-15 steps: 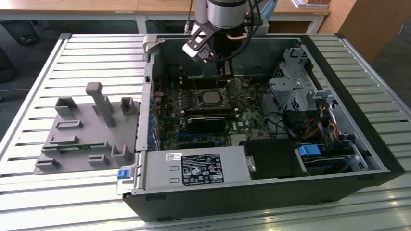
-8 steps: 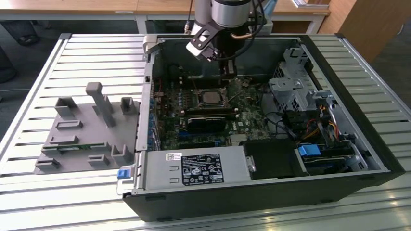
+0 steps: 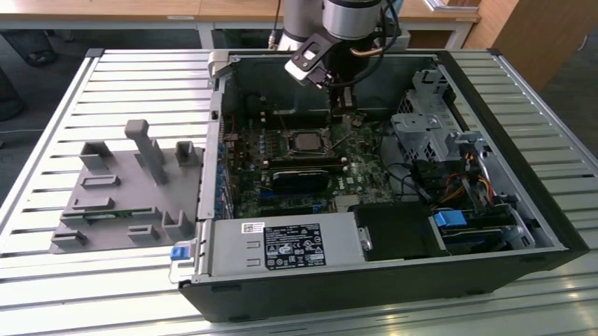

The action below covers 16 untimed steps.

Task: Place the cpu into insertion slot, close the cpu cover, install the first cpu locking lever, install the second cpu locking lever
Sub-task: 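Close the cpu cover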

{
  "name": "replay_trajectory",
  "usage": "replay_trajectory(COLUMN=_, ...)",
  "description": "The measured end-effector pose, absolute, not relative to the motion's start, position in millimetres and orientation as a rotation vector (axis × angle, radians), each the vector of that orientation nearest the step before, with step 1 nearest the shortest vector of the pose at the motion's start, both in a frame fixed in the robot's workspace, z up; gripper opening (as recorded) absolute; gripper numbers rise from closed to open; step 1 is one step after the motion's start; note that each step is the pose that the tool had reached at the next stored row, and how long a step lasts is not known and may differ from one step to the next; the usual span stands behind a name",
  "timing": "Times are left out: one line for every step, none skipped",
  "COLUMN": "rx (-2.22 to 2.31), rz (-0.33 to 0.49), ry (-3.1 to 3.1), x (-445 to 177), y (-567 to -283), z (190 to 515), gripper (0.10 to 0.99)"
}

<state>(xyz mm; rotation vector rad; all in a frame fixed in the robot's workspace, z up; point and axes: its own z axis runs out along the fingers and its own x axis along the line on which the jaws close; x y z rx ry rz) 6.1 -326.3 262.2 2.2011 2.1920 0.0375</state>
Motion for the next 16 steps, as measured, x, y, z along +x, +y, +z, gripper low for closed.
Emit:
replay_trajectory(rx=2.201, rz=0.037, ry=2.192, x=6.8, y=-326.3, z=262.8, gripper=0.106)
replay_trajectory(rx=2.201, rz=0.037, ry=2.193, x=7.3, y=-326.3, z=263.5, gripper=0.106)
replay_trajectory(rx=2.201, rz=0.037, ry=2.193, x=7.6, y=-326.3, z=264.0, gripper=0.106)
replay_trajectory(rx=2.202, rz=0.037, ry=2.193, x=8.1, y=-326.3, z=264.0, gripper=0.106)
replay_trajectory(rx=2.201, rz=0.037, ry=2.193, x=9.1, y=-326.3, z=264.0, gripper=0.106)
replay_trajectory(rx=2.201, rz=0.037, ry=2.194, x=10.4, y=-326.3, z=264.1, gripper=0.106)
replay_trajectory(rx=2.200, rz=0.037, ry=2.195, x=11.7, y=-326.2, z=264.1, gripper=0.106)
replay_trajectory(rx=2.199, rz=0.037, ry=2.196, x=13.1, y=-326.2, z=264.1, gripper=0.106)
replay_trajectory(rx=2.198, rz=0.037, ry=2.197, x=14.6, y=-326.0, z=264.2, gripper=0.106)
replay_trajectory(rx=2.197, rz=0.037, ry=2.197, x=16.1, y=-325.6, z=264.1, gripper=0.106)
replay_trajectory(rx=2.197, rz=0.037, ry=2.198, x=17.8, y=-325.2, z=264.1, gripper=0.106)
replay_trajectory(rx=2.197, rz=0.037, ry=2.198, x=19.3, y=-324.5, z=264.0, gripper=0.106)
replay_trajectory(rx=2.197, rz=0.037, ry=2.198, x=20.5, y=-323.7, z=264.0, gripper=0.106)
replay_trajectory(rx=2.197, rz=0.037, ry=2.198, x=21.8, y=-323.1, z=264.0, gripper=0.106)
replay_trajectory(rx=2.197, rz=0.037, ry=2.198, x=23.0, y=-322.6, z=263.9, gripper=0.106)
replay_trajectory(rx=2.197, rz=0.036, ry=2.198, x=24.3, y=-322.1, z=263.8, gripper=0.106)
